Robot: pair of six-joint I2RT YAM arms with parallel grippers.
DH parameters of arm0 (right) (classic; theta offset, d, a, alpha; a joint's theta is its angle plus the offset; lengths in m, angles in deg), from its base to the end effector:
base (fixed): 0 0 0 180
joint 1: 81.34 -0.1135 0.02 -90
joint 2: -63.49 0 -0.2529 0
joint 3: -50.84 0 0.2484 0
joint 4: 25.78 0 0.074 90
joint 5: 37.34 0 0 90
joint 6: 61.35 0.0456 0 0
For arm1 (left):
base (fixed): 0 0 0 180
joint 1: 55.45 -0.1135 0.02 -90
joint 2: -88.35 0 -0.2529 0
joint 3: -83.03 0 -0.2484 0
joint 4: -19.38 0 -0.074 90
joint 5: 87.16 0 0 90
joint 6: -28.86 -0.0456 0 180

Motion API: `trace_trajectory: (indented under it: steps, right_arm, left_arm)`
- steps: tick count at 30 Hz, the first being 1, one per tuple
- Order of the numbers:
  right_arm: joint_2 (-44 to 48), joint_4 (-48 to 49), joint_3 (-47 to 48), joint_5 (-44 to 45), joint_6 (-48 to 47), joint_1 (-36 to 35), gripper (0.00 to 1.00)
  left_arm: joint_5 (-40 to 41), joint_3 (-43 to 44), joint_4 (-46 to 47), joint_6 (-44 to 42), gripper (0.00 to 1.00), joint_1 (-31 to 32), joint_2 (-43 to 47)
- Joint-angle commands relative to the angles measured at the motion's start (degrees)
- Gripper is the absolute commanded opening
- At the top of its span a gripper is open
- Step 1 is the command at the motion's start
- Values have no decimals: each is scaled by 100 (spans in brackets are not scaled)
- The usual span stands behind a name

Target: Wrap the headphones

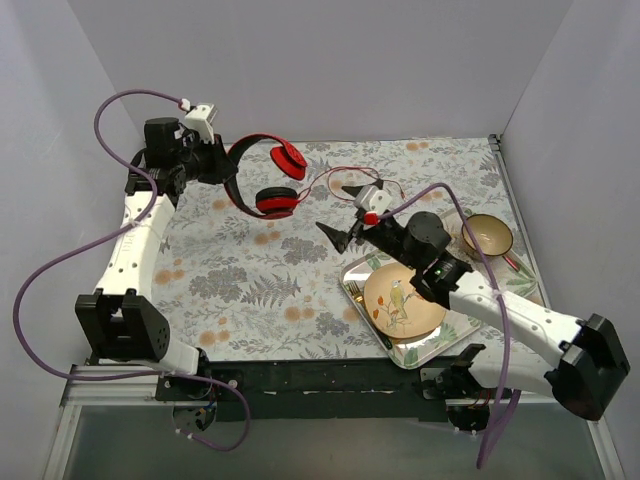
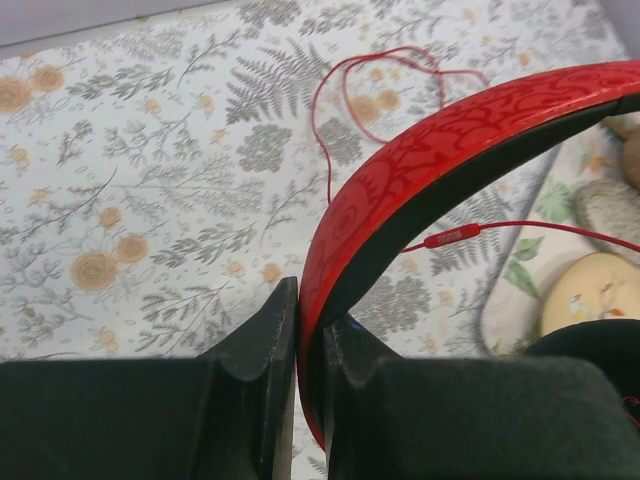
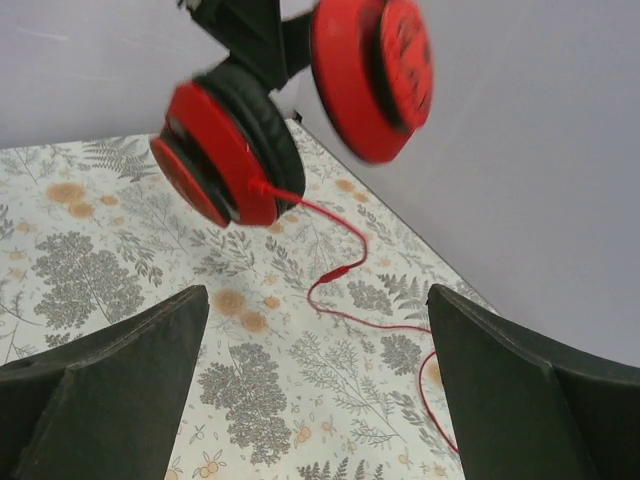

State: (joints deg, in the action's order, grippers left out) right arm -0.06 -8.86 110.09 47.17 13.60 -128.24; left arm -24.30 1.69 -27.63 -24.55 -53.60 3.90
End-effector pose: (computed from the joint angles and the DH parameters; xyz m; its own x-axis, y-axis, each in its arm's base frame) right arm 0.1824 0.2013 0.3474 0.3495 -0.0048 -0.9369 -0.7247 0.6324 -0.2736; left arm 0.3318 -0.0315 0.3641 -0.6803 -0.5088 -0.5276 0.0080 0.7146 -0.6995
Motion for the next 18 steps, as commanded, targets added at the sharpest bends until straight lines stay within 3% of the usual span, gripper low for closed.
trace_trajectory:
  steps: [1, 12, 18]
  right_arm:
    - [-728, 1226, -2, -74, 256, 22, 97]
    - [-2099, 1586, 675, 830, 1038, 101, 97]
    - [-2715, 1727, 1088, 761, 1461, 242, 93]
  left_arm:
    - [-687, 592, 96, 856, 0, 79, 666]
    - [-1618, 1243, -238, 1376, 0, 53, 789]
    - [-1909, 1173, -230, 1534, 0, 53, 851]
